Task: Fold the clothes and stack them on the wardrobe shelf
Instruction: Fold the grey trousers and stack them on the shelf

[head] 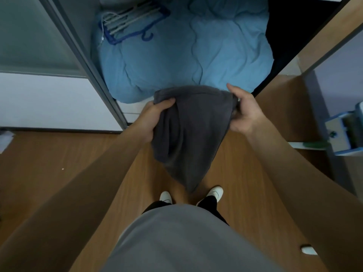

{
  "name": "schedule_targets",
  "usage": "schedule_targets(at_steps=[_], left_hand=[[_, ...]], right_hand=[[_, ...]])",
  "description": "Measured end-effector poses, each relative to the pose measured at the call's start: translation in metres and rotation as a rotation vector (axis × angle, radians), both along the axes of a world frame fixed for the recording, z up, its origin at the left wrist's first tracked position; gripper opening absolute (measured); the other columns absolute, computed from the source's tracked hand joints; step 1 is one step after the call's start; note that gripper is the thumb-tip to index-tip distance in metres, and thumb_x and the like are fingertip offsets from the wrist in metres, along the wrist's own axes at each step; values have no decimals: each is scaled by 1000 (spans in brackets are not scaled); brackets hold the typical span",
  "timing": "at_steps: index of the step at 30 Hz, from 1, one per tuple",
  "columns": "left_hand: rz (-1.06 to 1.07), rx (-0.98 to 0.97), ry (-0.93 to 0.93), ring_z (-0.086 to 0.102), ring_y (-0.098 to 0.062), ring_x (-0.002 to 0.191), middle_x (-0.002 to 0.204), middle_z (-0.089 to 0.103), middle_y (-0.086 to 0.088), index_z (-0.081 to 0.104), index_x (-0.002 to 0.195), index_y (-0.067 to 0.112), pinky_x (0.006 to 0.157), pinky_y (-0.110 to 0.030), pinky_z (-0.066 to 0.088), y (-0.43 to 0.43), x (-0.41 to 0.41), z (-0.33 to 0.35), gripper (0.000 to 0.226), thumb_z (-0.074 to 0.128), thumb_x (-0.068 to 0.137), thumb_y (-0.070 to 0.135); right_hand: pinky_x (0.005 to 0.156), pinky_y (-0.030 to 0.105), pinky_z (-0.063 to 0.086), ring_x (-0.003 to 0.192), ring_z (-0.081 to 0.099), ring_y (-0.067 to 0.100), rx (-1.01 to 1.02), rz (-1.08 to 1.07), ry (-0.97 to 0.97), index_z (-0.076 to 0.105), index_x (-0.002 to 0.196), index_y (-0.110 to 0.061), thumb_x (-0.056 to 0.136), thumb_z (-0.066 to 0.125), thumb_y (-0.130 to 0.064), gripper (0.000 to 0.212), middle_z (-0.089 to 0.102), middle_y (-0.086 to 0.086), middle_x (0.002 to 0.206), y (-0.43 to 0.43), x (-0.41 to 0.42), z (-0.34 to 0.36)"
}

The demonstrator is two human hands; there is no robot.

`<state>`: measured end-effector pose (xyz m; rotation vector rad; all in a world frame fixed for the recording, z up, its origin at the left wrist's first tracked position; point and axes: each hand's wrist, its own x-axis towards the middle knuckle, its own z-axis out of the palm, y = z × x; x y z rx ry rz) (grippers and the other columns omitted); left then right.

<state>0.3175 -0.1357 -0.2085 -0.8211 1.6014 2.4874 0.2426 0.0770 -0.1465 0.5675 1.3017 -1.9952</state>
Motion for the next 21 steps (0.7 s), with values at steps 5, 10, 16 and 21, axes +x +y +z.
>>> schedule_targets(at_steps=[5, 10, 16, 21], left_hand=[[-36, 196, -85, 76, -22, 87, 101, 78, -11, 71, 108, 7, 64, -29, 60, 8, -7, 25, 24, 68, 91, 23], [-127, 90, -181, 76, -22, 80, 96, 78, -11, 71, 111, 7, 62, -29, 60, -19, -10, 41, 27, 67, 92, 24], [-153, -186, -230, 73, -27, 98, 109, 76, -13, 71, 115, 8, 85, -36, 59, -67, -12, 49, 35, 75, 85, 26], [-191, -141, -237, 73, -24, 98, 109, 76, -11, 71, 115, 8, 81, -33, 58, -70, -9, 51, 34, 73, 87, 28]], right_hand=[[94, 36, 56, 117, 66, 21, -123, 60, 133, 74, 116, -17, 97, 54, -46, 40, 71, 6, 124, -4, 32, -28], [102, 41, 52, 112, 69, 25, 77, 196, 335, 64, 120, -7, 90, 69, -9, 31, 72, 10, 121, -14, 41, -34], [96, 37, 56, 109, 70, 25, 180, 313, 444, 64, 124, -4, 82, 75, -6, 43, 73, 11, 118, -16, 33, -21], [78, 24, 58, 104, 72, 19, 152, 504, 402, 68, 116, -13, 82, 74, -7, 35, 75, 7, 112, -10, 31, -18]])
